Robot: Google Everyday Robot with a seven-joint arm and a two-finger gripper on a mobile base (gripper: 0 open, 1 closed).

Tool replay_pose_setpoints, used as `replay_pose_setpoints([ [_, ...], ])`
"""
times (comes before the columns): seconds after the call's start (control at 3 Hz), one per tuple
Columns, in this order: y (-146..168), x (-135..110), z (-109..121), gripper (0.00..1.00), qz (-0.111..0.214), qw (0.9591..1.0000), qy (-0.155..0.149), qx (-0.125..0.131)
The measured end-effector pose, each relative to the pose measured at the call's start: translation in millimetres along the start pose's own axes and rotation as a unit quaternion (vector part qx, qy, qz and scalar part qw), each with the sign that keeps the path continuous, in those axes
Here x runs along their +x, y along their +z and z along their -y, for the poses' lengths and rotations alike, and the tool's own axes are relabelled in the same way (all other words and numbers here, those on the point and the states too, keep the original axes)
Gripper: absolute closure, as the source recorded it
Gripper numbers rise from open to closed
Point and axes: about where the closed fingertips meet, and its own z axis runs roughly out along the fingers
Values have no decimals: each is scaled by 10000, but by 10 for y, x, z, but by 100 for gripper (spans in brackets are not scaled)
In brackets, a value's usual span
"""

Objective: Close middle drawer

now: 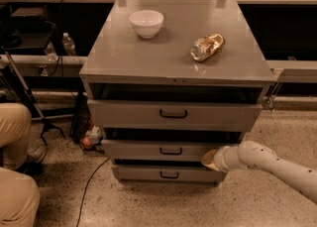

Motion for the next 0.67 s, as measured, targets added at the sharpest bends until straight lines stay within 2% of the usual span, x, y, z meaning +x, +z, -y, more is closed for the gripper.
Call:
replay_pose_setpoints([
  [0.33,83,-45,204,100,-32,10000,-34,85],
  [0.67,95,-47,253,100,-44,9999,-44,117],
])
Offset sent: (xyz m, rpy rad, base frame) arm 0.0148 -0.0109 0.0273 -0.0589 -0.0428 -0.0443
